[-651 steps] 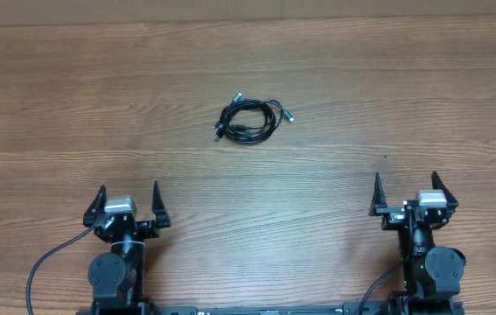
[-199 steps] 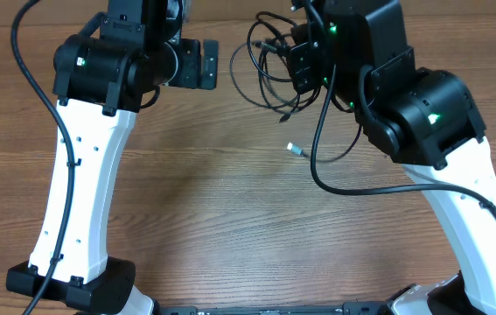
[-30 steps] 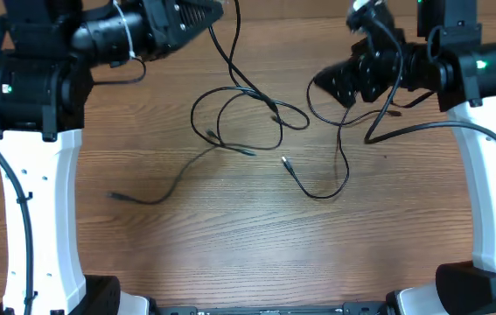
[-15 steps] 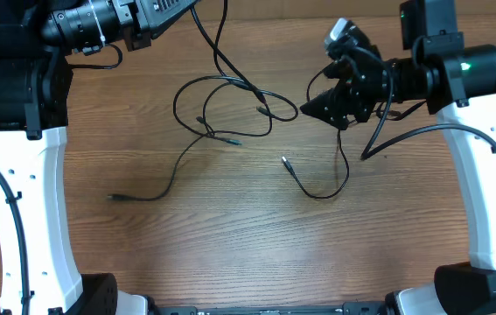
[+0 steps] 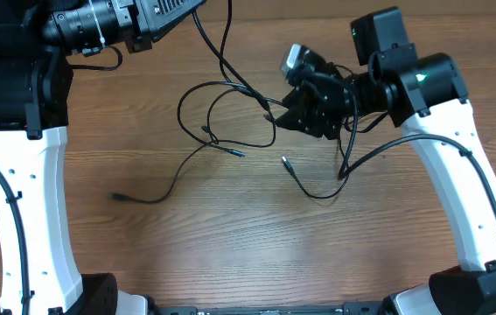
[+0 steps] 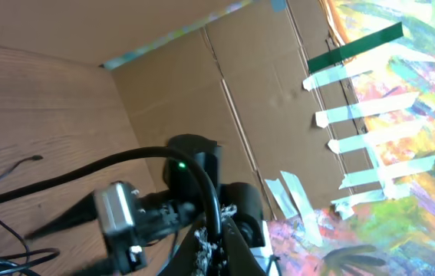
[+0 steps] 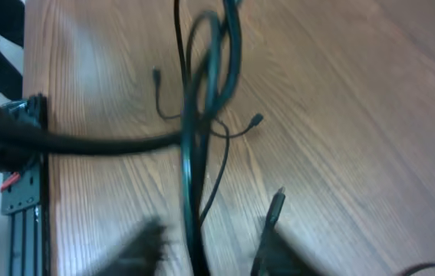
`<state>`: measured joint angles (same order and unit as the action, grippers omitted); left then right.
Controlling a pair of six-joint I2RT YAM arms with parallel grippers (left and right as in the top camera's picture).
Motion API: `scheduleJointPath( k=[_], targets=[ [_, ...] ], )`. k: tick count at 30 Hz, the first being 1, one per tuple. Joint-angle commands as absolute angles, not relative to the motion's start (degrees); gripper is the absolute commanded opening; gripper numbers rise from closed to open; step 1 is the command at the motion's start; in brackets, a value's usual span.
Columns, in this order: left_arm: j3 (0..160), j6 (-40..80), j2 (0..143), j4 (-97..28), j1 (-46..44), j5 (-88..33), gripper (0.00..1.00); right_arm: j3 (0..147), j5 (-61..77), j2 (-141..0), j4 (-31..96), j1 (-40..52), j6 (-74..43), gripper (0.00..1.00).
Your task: Untangle cables
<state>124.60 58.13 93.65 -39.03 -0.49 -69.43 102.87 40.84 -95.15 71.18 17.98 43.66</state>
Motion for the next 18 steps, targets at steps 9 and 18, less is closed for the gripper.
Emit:
scheduleJointPath(
  k=[9, 18],
  targets=[
    [125.54, 46.87, 91.57, -46.28, 1.91, -68.18, 0.04, 101.41, 27.24, -94.28, 61.69, 17.87, 29.8, 0.04],
    [125.51, 30.04, 90.26, -67.07, 7.14, -54.28, 0.04, 110.8, 5.26, -89.43, 57.45, 17.87, 14.63, 0.04]
  ],
)
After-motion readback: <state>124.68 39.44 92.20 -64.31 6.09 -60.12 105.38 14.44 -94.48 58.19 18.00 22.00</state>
